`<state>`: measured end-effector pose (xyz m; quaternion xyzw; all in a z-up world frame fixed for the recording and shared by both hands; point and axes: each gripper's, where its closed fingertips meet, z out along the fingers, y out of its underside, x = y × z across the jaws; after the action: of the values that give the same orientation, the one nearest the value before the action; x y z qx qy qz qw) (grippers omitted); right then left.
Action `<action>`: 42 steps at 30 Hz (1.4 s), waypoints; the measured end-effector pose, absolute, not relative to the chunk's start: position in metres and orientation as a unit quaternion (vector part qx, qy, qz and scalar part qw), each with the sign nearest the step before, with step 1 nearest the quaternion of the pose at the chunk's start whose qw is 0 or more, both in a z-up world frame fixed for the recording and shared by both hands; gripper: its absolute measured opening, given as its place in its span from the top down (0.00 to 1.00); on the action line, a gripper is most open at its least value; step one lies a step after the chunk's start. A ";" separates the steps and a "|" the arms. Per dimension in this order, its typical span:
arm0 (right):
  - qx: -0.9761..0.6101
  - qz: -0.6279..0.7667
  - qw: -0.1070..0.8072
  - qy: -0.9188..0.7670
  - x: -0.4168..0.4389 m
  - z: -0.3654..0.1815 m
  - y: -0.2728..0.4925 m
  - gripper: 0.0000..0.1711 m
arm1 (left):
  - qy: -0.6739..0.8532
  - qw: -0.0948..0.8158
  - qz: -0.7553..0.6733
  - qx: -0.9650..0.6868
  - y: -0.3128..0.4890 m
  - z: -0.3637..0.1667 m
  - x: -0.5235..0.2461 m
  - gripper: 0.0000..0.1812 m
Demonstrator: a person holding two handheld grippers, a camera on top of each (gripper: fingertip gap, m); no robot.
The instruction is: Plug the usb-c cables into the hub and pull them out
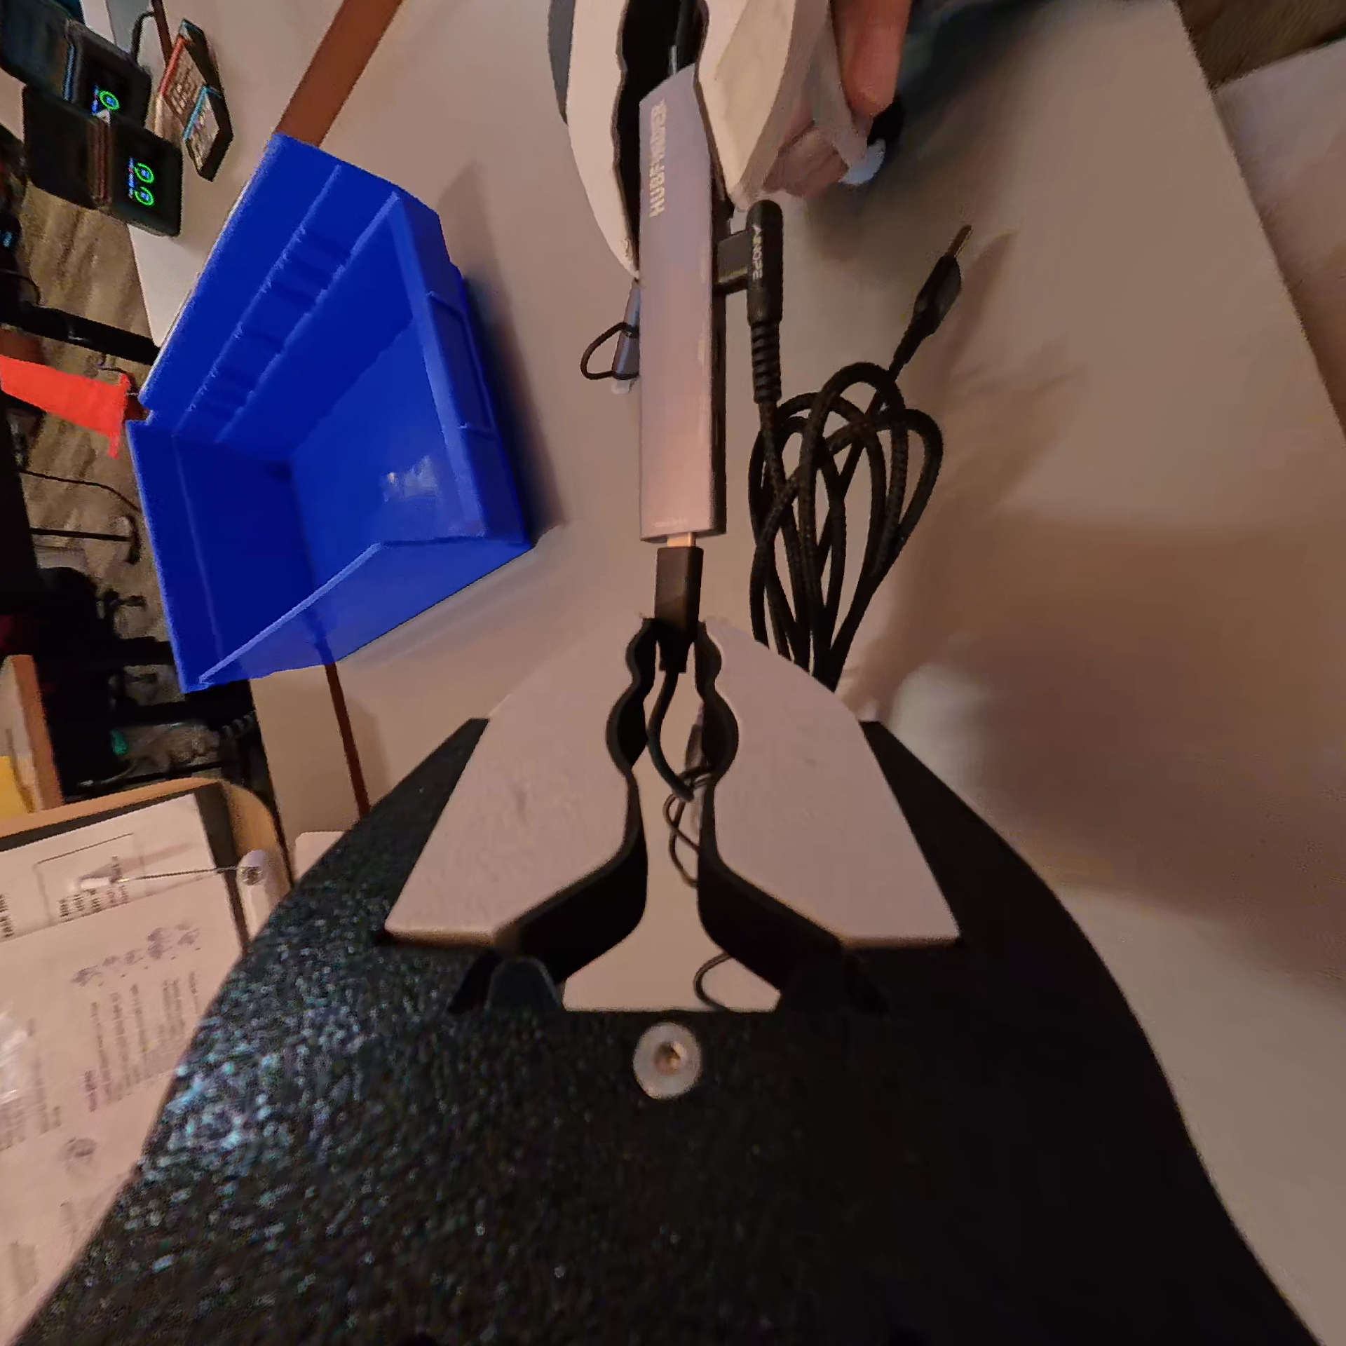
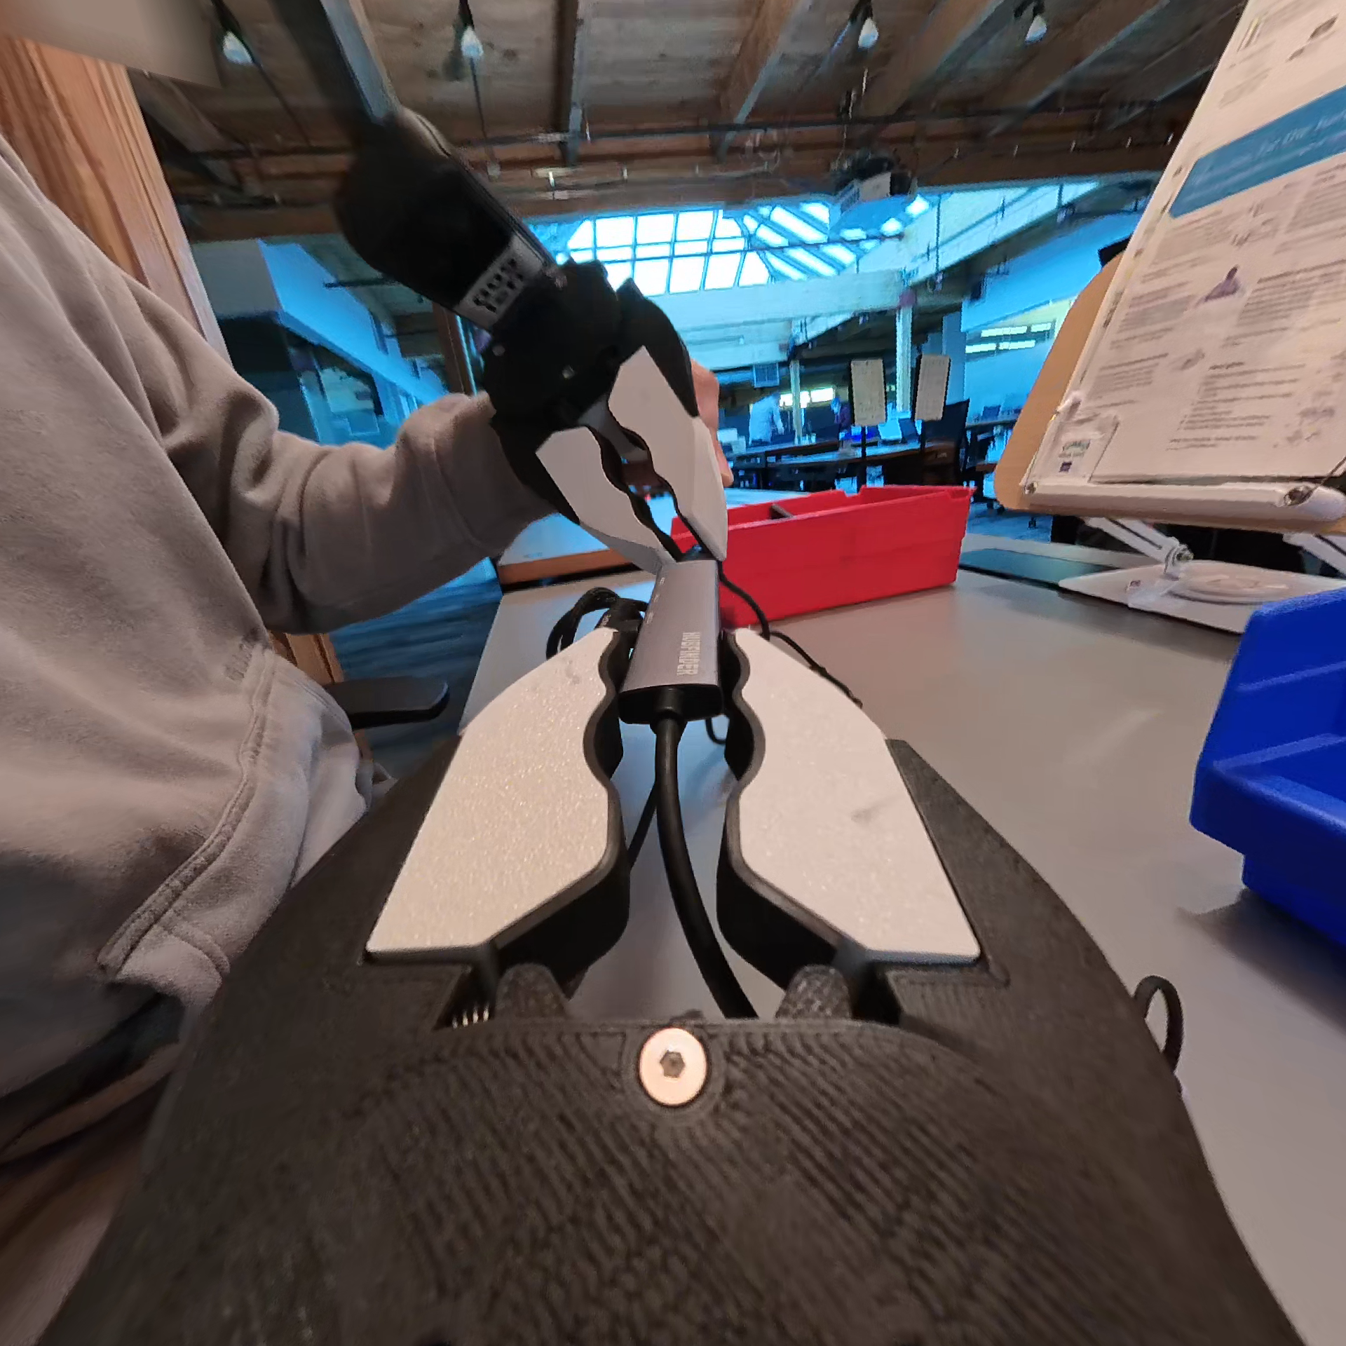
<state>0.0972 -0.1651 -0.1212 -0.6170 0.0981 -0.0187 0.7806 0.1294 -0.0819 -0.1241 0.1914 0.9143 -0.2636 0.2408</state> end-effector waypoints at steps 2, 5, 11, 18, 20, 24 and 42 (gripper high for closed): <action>-0.624 -0.021 0.775 0.099 0.098 -0.123 -0.161 0.86 | 0.913 0.255 -0.247 0.200 -0.080 -0.124 0.131 0.95; -0.619 -0.023 0.777 0.107 0.100 -0.121 -0.162 0.85 | 0.911 0.262 -0.261 0.183 -0.082 -0.120 0.133 0.95; -0.619 -0.018 0.776 0.116 0.102 -0.122 -0.160 0.85 | 0.903 0.264 -0.295 0.164 -0.084 -0.119 0.134 0.96; -0.622 -0.015 0.776 0.105 0.102 -0.123 -0.156 0.85 | 0.897 0.237 -0.341 0.151 -0.080 -0.120 0.129 0.91; -0.614 -0.023 0.783 0.096 0.101 -0.111 -0.150 0.86 | 0.891 0.221 -0.377 0.127 -0.075 -0.116 0.126 0.88; -0.620 -0.083 0.774 0.098 0.105 -0.086 -0.151 0.86 | 0.815 0.254 -0.520 -0.033 -0.027 -0.074 0.156 0.78; -0.617 -0.335 0.702 0.120 0.176 0.200 -0.204 0.86 | 0.737 0.174 -0.609 -0.236 0.073 -0.163 0.163 0.74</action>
<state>0.1758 -0.2038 0.2000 -0.6168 0.1199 -0.3354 0.7019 0.1635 0.0726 -0.1626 -0.2357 0.7369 -0.6094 0.1736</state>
